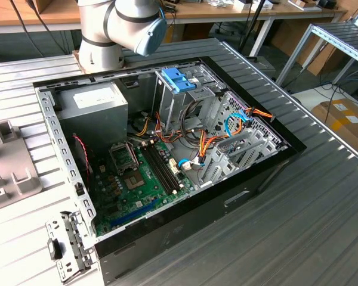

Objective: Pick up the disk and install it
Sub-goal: 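Pick up the disk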

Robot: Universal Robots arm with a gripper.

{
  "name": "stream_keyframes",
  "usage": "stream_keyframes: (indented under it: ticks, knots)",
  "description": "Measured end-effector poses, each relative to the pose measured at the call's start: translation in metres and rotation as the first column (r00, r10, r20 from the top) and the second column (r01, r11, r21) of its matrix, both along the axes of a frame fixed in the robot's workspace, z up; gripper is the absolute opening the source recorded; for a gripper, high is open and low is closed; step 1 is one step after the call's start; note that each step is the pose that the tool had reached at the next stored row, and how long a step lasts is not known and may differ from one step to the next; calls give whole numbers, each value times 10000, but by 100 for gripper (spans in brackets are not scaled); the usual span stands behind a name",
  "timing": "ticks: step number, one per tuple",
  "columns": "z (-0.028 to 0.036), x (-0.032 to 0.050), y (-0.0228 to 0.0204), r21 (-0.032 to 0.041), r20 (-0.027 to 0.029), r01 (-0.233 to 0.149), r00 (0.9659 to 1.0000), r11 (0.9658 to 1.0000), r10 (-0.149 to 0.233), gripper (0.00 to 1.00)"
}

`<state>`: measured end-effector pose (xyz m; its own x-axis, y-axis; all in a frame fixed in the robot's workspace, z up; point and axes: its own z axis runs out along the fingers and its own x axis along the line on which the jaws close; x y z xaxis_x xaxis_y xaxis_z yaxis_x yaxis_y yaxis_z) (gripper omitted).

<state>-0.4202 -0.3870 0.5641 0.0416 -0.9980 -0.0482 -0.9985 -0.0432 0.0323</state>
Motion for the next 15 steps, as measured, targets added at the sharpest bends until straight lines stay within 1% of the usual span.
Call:
stream_keyframes:
  ticks: [4,9,11,12,15]
  knots:
    - [-5,2,-48,0,1,0,10000,10000,0,37]
    - [-7,3,-85,0,0,0,10000,10000,0,37]
    - [-8,4,-106,0,0,0,10000,10000,0,37]
    - [-10,4,-126,0,1,0,10000,10000,0,37]
    - [-11,5,-155,-1,-1,0,10000,10000,0,37]
